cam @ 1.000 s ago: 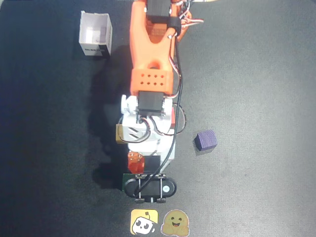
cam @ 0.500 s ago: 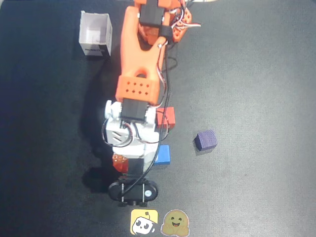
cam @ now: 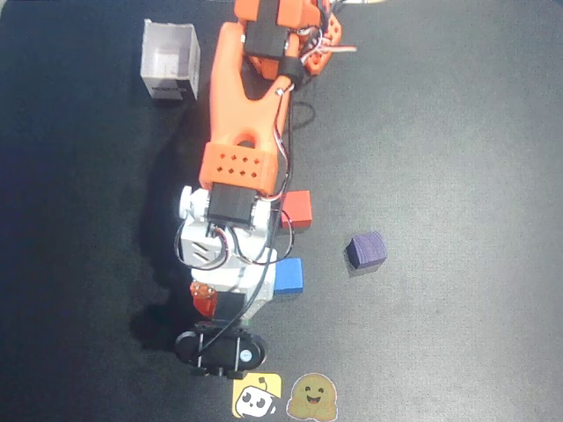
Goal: Put the orange cube on top of the green cube.
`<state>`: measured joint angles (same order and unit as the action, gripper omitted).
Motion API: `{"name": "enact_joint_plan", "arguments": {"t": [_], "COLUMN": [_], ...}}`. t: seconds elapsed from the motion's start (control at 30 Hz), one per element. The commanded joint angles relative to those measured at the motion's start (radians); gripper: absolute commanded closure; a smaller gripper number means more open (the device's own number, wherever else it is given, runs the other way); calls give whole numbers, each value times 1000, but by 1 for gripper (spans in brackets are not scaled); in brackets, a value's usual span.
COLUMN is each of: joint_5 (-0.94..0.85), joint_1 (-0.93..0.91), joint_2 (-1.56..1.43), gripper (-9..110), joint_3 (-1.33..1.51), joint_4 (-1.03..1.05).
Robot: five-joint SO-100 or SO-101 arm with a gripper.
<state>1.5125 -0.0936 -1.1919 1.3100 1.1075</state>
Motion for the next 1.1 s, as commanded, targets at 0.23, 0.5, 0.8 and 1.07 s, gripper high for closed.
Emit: {"name": "enact_joint_plan", "arguments": {"t": [0.23,0.5,0.8,1.07], "joint_5": [23,20,14,14], "joint_1": [8,20,23,18], "joint_2": [40,63,81,89], "gripper": [95,95,95,95], "joint_3": [-106,-141,-158,-158], "joint_4": [-26,-43,-48,-51]}}
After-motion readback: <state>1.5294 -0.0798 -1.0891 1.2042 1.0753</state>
